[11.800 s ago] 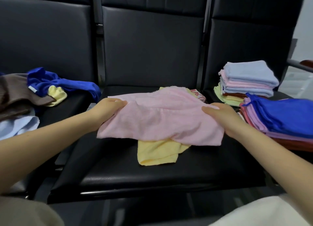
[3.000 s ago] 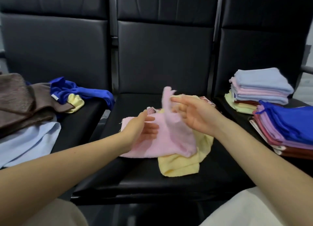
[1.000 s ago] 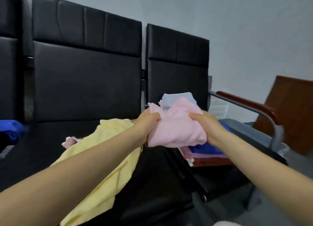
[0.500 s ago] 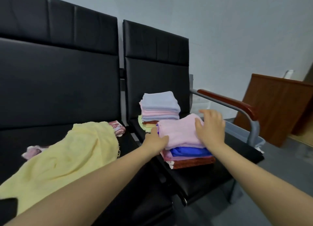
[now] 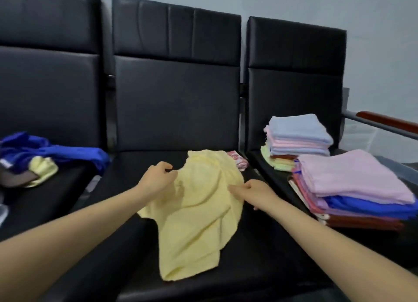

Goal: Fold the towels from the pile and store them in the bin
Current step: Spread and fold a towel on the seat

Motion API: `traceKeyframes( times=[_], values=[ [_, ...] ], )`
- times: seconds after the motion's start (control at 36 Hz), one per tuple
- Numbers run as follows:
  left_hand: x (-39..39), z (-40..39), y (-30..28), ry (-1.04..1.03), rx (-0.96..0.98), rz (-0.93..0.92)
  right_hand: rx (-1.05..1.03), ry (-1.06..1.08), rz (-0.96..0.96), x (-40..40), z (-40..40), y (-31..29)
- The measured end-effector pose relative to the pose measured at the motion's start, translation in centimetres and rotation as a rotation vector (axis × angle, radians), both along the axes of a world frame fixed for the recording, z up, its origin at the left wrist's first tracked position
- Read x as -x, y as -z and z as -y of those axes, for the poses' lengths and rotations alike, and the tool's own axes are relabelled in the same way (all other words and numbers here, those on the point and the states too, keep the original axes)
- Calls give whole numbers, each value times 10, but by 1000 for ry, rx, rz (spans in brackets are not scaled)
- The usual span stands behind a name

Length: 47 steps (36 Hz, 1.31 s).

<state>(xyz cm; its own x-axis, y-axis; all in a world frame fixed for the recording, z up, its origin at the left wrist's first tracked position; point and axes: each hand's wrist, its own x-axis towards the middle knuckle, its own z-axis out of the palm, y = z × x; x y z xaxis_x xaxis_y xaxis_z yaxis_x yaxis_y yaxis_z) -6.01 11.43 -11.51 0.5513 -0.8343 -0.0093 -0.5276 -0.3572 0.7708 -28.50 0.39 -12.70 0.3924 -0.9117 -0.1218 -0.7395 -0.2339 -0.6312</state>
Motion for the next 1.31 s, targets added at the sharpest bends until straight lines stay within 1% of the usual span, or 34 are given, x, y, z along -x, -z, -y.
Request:
traceKeyframes(
  times=[0.06,0.17,0.22,0.28,0.33,0.39,0.42,0.44,0.53,0.61,0.64,0.67,0.72,0.81,0.83,0.86,0.92,0.94,0.97,1.0,1.06,1.08,1.11,1.14,1.17,1.19,1.25,1.31],
  values=[
    [-12,-10,8,2,-22,1,126,-8,-83,-7,-1,8],
    [-24,-14,20,74,-64,11,157,-57,-94,-26,-4,14],
    [-25,-11,23,92,-80,23,245,-91,-161,-30,0,20],
    [-27,-6,27,108,-76,21,333,-81,-169,-34,7,23],
    [-26,-3,28,114,-39,-52,381,-64,-132,-35,16,24],
    [-25,-2,24,82,57,-205,410,-54,-93,-36,22,25],
    [-26,-2,21,48,119,-286,398,-46,-36,-36,23,24],
    [-28,-3,17,3,181,-350,347,-28,64,-37,23,22],
    [-38,-6,0,-173,375,-536,94,129,563,-38,25,3],
    [-51,-15,-17,-302,572,-820,-217,306,1068,-28,31,-19],
    [-55,-21,-22,-326,627,-897,-285,329,1154,-23,35,-23],
    [-60,-26,-24,-325,675,-968,-361,282,1247,-19,38,-26],
    [-66,-36,-26,-275,711,-1084,-408,294,1286,-14,38,-28],
    [-64,-45,-27,-270,697,-1163,-407,348,1173,-1,42,-14],
    [-63,-47,-27,-285,688,-1170,-475,361,1090,3,40,-12],
    [-61,-49,-29,-270,661,-1152,-466,440,1048,5,38,-13],
    [-60,-49,-30,-196,540,-1087,-523,453,1032,15,38,1],
    [-57,-50,-31,-157,443,-1016,-496,484,992,18,40,5],
    [-55,-51,-29,-114,324,-907,-486,480,943,20,40,9],
    [-54,-51,-26,-62,170,-752,-449,444,873,21,40,12],
    [-53,-50,-15,30,-170,-377,-369,405,737,24,39,15],
    [-53,-48,-7,54,-303,-178,-340,404,697,24,35,15],
    [-54,-46,0,80,-385,21,-310,406,657,23,32,15],
    [-52,-44,6,105,-397,193,-295,385,629,24,29,14],
    [-49,-41,10,120,-349,313,-288,381,611,24,29,15],
    [-46,-36,12,111,-264,356,-277,387,603,24,32,17],
    [-43,-29,14,57,-99,320,-269,393,583,24,33,19],
    [-40,-18,12,15,-42,249,-272,412,581,21,34,20]
  ],
)
